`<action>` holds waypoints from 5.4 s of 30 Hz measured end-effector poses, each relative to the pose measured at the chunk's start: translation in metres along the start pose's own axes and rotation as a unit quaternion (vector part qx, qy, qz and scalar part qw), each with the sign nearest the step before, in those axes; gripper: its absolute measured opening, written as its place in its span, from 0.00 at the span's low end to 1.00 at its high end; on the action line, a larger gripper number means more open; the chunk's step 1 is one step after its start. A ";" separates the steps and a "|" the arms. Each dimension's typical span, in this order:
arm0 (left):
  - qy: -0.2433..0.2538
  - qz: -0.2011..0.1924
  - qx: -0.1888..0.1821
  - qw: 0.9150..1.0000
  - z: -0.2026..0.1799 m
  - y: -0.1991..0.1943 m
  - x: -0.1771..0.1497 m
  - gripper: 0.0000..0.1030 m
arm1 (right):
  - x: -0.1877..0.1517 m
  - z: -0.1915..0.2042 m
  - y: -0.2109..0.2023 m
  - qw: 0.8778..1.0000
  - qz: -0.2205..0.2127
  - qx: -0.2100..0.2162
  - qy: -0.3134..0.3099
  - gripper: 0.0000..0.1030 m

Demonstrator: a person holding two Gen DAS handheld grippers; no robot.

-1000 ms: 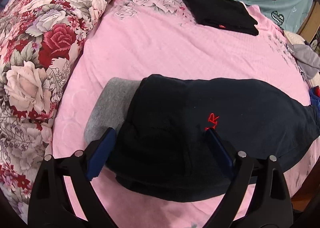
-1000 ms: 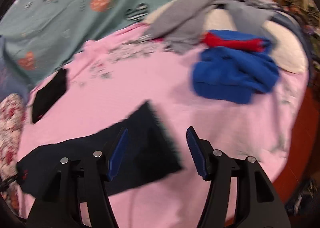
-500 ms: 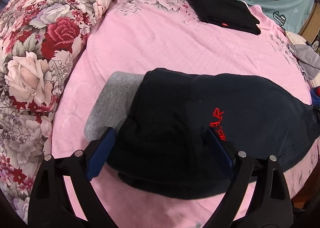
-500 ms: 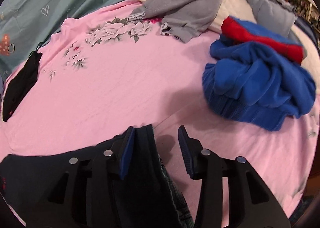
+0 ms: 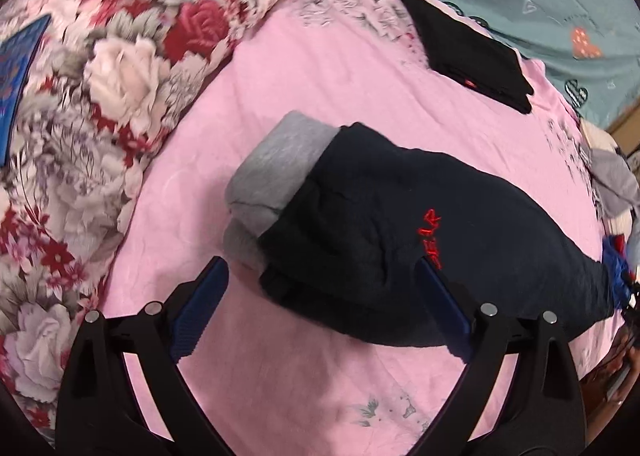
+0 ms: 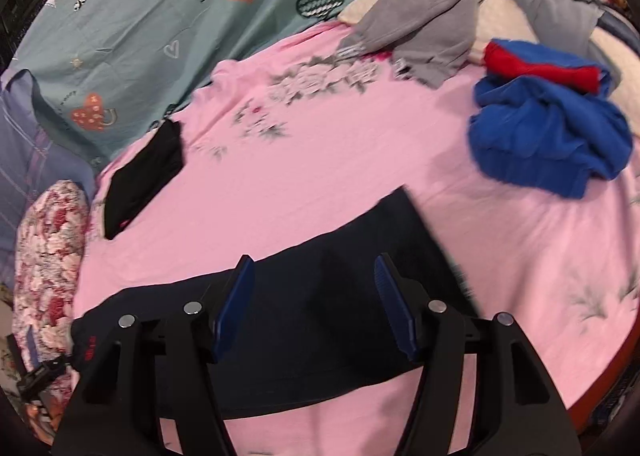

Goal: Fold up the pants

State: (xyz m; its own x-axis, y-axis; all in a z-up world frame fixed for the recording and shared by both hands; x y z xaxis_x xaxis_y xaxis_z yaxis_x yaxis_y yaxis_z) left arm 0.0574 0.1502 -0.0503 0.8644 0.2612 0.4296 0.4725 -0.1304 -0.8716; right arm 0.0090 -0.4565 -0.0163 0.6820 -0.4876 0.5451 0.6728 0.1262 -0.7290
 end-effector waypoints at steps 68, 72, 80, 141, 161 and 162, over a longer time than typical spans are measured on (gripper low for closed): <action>0.077 -0.002 -0.085 0.993 -0.060 0.013 -0.006 0.91 | -0.071 0.203 0.102 0.952 0.178 0.238 -0.070 0.39; 0.075 -0.005 -0.080 0.994 -0.060 0.010 -0.003 0.91 | -0.106 0.225 0.138 0.924 0.283 0.249 -0.066 0.59; 0.098 0.004 -0.109 0.989 -0.101 0.015 0.005 0.91 | -0.045 0.179 0.074 0.949 0.157 0.257 -0.094 0.59; 0.169 0.160 -0.162 0.959 -0.280 0.096 0.003 0.73 | -0.023 0.085 0.068 0.980 0.057 0.096 -0.164 0.58; 0.178 0.155 -0.144 0.961 -0.277 0.113 0.007 0.14 | -0.031 0.090 0.069 0.978 0.073 0.107 -0.162 0.58; 0.178 0.156 -0.155 0.959 -0.276 0.113 0.008 0.07 | -0.031 0.090 0.069 0.978 0.074 0.106 -0.163 0.58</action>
State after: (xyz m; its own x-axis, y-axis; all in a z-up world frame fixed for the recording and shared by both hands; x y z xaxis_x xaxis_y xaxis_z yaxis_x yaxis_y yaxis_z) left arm 0.1647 -0.1264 -0.0800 0.9501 -0.1728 0.2599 0.1610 -0.4421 -0.8824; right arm 0.0601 -0.3549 -0.0463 0.8082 -0.1537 0.5685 0.5808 0.3682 -0.7261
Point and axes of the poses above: each gripper's, at about its wrist camera, not at the fingertips, and y roughly the way its jaws point, z to its left, x to its top, the point moved 1 cm from there along y, roughly the way its jaws point
